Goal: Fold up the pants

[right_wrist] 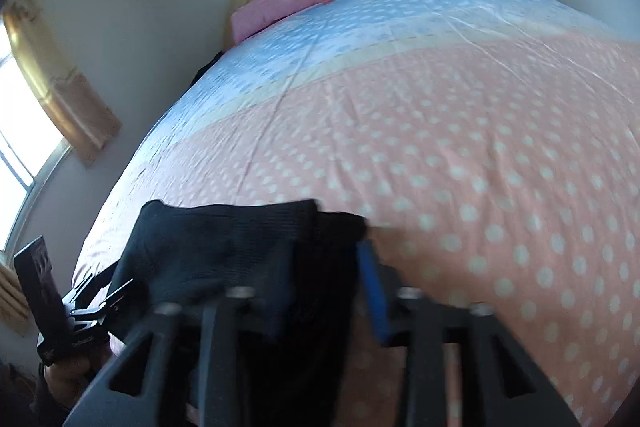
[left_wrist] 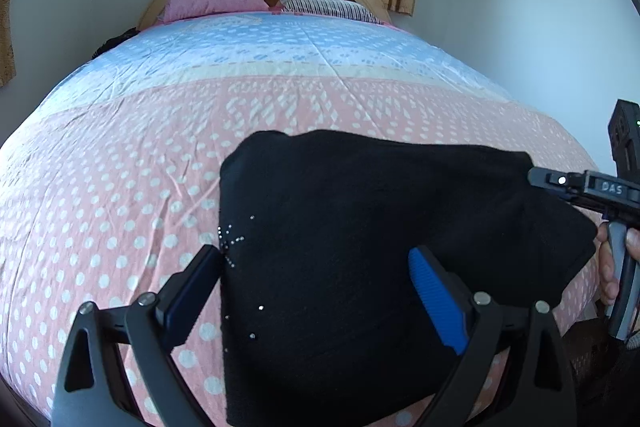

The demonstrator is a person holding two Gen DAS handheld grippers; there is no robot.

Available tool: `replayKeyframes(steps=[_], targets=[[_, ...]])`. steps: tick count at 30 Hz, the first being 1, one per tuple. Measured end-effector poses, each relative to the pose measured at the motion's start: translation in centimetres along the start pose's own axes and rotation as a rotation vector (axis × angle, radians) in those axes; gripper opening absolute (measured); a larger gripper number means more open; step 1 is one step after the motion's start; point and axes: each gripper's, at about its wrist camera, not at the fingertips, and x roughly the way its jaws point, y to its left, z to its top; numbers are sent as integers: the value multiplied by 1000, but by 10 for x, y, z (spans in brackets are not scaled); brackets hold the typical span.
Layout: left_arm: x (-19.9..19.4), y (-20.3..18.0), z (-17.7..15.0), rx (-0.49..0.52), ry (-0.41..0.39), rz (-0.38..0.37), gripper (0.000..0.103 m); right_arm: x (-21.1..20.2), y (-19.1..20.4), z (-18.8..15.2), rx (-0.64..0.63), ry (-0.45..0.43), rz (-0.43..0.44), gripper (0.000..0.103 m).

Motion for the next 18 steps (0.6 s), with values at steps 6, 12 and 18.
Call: replayKeyframes(steps=[6,12,18], targets=[[-3,4,0,-28,-8,-14,97,-64,31,-6,-91,-168,62,60],[-7,5,1,-17,-24,6,97,-45,79,-38,-276,26,197,60],[-4,17,-1,-41,-14,9,103,-29,44,-50,-191,139,132,51]])
